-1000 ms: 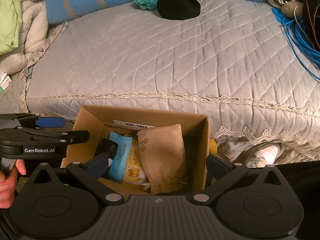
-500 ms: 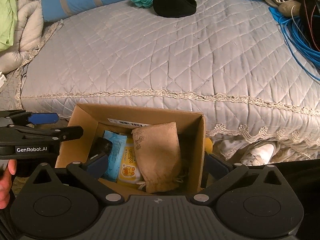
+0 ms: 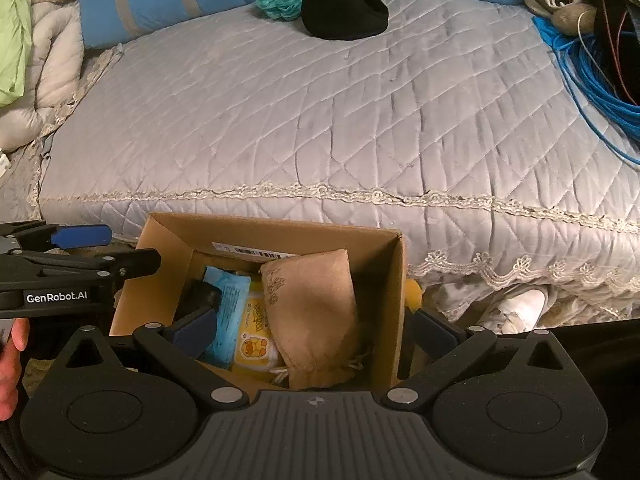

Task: Organize soft objects
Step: 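Open both grippers and release the pouch and roll into the box, then withdraw both open grippers from the box toward the black pad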

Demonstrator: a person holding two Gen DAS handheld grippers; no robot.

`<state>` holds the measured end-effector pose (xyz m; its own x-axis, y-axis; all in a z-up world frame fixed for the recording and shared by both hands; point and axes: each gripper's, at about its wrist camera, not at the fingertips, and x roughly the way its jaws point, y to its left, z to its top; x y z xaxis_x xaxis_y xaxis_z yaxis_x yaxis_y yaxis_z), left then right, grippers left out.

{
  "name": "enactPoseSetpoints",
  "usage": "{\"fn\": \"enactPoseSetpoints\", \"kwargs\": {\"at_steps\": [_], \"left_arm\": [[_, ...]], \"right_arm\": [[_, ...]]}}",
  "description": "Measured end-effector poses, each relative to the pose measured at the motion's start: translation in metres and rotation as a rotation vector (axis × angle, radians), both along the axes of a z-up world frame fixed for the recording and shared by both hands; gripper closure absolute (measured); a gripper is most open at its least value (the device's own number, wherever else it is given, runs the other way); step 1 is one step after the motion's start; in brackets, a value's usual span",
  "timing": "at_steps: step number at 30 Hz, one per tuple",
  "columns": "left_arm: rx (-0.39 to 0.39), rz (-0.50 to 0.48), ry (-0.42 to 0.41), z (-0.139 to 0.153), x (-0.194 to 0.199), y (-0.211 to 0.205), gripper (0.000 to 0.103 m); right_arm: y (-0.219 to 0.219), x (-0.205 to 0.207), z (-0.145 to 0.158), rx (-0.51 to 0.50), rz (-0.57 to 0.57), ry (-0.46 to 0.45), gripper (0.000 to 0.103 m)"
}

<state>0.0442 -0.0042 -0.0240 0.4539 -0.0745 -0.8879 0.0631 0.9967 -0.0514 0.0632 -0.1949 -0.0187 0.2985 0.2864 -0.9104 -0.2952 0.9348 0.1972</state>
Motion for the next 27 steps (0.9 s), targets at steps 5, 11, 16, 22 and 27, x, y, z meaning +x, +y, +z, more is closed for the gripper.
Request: {"fn": "enactPoseSetpoints", "kwargs": {"at_steps": [5,11,16,22,27], "left_arm": [[0.004,0.017,-0.06,0.009,0.0,0.001,0.031],[0.024,0.014,-0.107,0.016,0.002,0.001,0.031],[0.032,0.006,-0.133,0.02,0.004,0.002,0.031],[0.022,0.011,-0.152,0.024,0.008,0.003,0.031],[0.029,0.002,-0.175,0.029,0.012,0.002,0.031]], "right_arm": [[0.0,0.001,0.004,-0.001,-0.007,-0.03,0.0],[-0.006,0.004,0.009,0.02,-0.042,-0.06,0.0],[-0.009,0.008,0.014,0.032,-0.059,-0.1,0.0],[-0.012,0.02,0.024,0.059,-0.085,-0.16,0.0],[-0.015,0.032,0.028,0.068,-0.102,-0.194,0.0]]}}
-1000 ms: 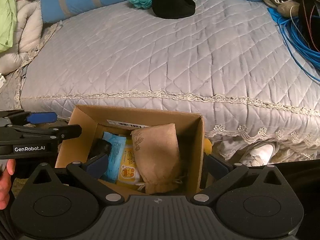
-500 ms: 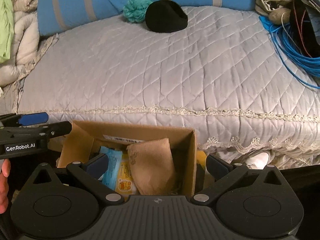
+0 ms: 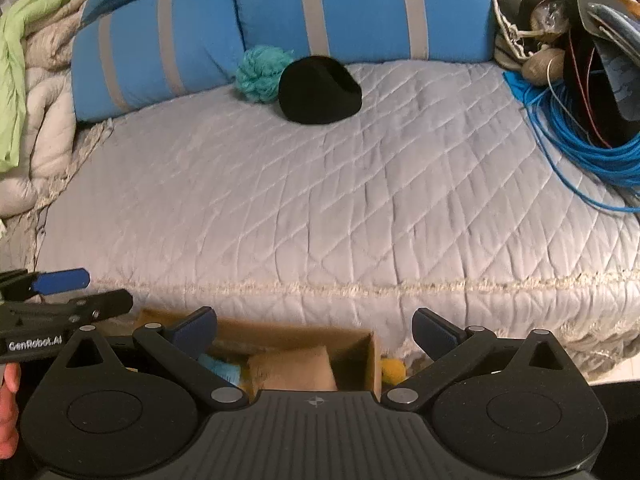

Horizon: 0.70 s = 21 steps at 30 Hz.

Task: Organize soft objects
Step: 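Withdraw both open grippers from the box toward the black pad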

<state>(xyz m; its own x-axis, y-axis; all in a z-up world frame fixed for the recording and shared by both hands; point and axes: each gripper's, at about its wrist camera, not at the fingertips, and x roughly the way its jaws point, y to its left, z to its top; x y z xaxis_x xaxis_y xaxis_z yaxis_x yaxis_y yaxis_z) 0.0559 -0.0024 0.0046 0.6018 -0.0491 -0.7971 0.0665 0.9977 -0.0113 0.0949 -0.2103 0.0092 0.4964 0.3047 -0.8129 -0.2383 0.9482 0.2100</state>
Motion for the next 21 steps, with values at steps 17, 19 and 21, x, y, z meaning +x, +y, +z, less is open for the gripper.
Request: {"fn": "enactPoseSetpoints", "kwargs": {"at_steps": [17,19,21], "left_arm": [[0.057,0.007,-0.054,0.001,0.036,0.007,0.031],[0.068,0.012,-0.059,0.0,0.042,0.01,0.031],[0.07,0.02,-0.062,-0.001,0.049,0.012,0.031]], "right_arm": [[0.01,0.046,-0.003,-0.093,0.034,-0.116,0.0],[0.011,0.052,-0.004,-0.114,0.043,-0.138,0.0],[0.012,0.059,-0.006,-0.128,0.048,-0.155,0.0]]}}
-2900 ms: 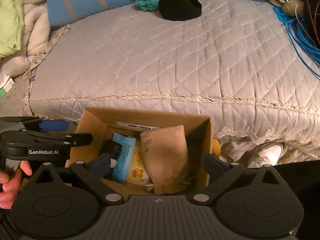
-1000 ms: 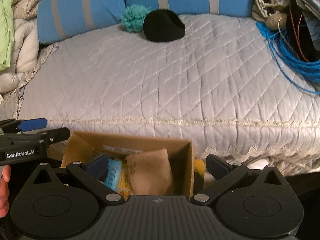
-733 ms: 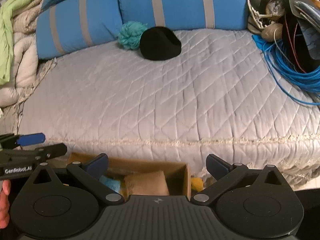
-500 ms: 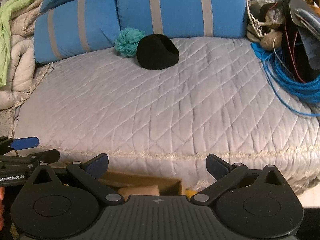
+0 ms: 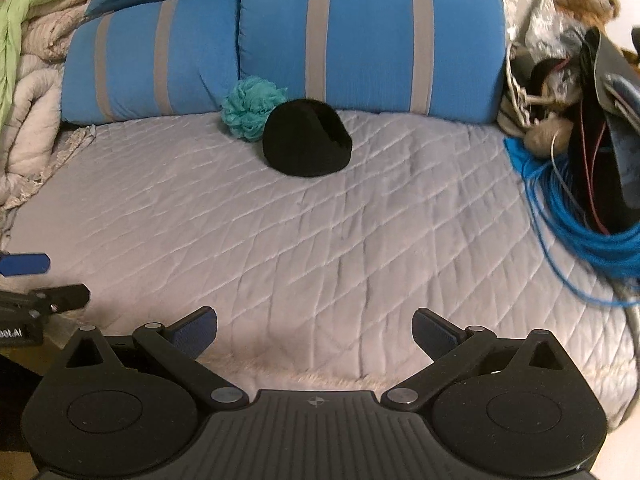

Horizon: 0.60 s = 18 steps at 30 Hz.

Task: Organize soft objects
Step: 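Withdraw both open grippers from the box toward the black pad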

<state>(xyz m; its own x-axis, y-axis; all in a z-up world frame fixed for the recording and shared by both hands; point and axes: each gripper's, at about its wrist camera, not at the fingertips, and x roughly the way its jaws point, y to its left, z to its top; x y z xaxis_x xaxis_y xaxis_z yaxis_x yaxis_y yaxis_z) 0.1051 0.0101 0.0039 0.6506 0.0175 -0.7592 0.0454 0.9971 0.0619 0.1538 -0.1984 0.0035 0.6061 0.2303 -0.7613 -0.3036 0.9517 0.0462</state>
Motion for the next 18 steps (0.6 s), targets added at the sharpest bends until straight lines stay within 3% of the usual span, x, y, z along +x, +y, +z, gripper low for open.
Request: {"fn": "enactPoseSetpoints", "kwargs": {"at_steps": [10,18], "left_arm": [[-0.002,0.015,-0.07,0.001,0.032,0.007,0.031],[0.032,-0.001,-0.118,0.002,0.058,0.01,0.031]], "right_arm": [[0.007,0.034,-0.004,-0.045,0.034,-0.109,0.0],[0.008,0.069,-0.009,-0.023,0.054,-0.129,0.0]]}}
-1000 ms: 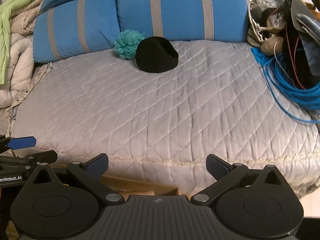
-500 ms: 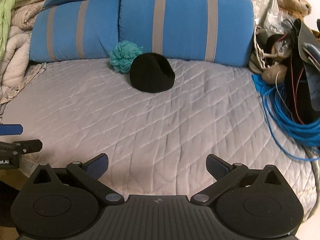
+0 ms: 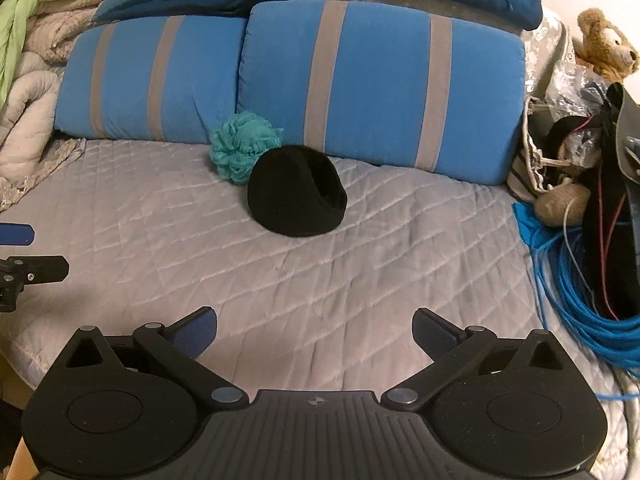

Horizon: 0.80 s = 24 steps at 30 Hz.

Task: Organize soft objects
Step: 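Withdraw both open grippers from the box toward the black pad, then grasp the black pad with the right gripper and lift it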

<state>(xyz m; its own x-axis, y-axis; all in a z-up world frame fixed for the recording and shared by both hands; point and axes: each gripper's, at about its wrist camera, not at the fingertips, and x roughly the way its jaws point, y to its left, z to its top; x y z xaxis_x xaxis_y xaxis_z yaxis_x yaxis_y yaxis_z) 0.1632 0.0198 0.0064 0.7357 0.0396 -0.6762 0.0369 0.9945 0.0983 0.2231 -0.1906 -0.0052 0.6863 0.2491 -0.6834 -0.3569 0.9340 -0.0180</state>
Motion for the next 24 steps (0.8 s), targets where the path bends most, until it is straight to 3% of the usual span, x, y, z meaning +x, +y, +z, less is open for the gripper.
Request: {"fn": "enactPoseSetpoints", "kwargs": {"at_steps": [17,24], "left_arm": [[0.029,-0.071,0.009,-0.012,0.046,0.002,0.031],[0.014,-0.085,0.082,-0.022,0.052,0.002,0.031]], "right_arm": [[0.028,0.063,-0.03,-0.071,0.133,-0.017,0.0],[0.058,0.095,-0.05,-0.07,0.2,-0.019,0.0]]}}
